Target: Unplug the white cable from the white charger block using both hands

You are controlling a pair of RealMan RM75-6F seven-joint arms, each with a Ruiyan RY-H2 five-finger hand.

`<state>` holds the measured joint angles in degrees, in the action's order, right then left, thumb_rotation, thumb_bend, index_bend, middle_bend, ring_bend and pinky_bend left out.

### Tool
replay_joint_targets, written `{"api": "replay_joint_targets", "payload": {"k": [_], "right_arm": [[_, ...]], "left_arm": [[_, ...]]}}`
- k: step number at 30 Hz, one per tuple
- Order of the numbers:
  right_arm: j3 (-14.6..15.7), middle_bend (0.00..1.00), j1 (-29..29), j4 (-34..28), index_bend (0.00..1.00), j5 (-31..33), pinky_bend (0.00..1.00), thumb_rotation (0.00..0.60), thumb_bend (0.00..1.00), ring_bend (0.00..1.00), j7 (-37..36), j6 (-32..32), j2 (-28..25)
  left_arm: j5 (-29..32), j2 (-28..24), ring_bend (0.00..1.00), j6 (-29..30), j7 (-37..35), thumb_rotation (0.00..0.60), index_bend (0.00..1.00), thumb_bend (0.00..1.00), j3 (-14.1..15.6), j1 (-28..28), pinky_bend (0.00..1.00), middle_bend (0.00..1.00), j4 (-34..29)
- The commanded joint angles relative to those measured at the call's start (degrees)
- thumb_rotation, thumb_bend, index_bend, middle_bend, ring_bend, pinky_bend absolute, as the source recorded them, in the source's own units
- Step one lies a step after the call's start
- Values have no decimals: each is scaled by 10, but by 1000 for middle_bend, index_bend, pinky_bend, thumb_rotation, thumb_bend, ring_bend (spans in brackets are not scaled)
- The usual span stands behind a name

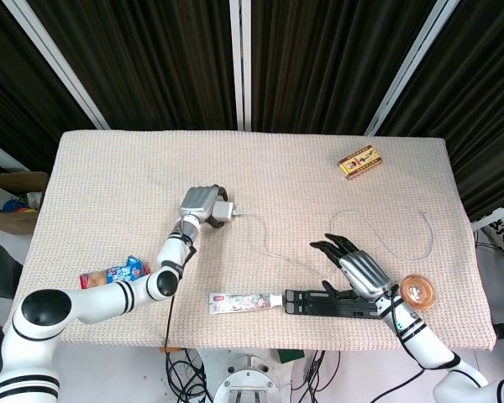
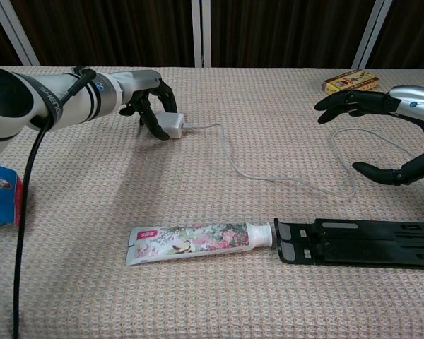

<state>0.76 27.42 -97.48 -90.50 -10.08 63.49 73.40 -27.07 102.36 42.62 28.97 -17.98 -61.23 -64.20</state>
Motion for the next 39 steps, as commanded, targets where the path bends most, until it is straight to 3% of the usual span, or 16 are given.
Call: {"api": "replay_joint_targets", "payload": {"k": [1,9,15,20,27,31,39], "right_arm": [[0,176,-1,1,163,-1,114,600,450,0,-2,1,0],[0,176,-2,3,165,-3,114,600,450,0,-8,5,-1],[-3,176,-3,2,170,0,119,600,448,0,-4,8,-1],[-34,218,-4,-19,195,41,215,600,409,79,44,18,0],[-111,262,43,-98,209,195,315,600,364,131,156,-33,0],[-152,288,88,-122,254,305,371,600,343,163,234,-47,30],[-205,375,174,-131,360,478,460,600,336,241,369,-4,87]], "left_arm": [[2,2,649,3,2,600,384,168,3,-3,893,274,4],[13,6,648,10,7,600,414,189,7,-8,893,307,13],[-7,14,657,22,-13,600,552,224,1,-4,893,441,19],[-24,-9,660,40,-14,600,577,227,1,5,893,488,-26],[-33,-70,662,106,4,600,587,226,-2,23,893,500,-160],[-20,-104,662,134,19,600,587,225,-5,29,893,499,-237],[-4,-131,663,178,45,600,587,225,-8,24,893,499,-317]]}}
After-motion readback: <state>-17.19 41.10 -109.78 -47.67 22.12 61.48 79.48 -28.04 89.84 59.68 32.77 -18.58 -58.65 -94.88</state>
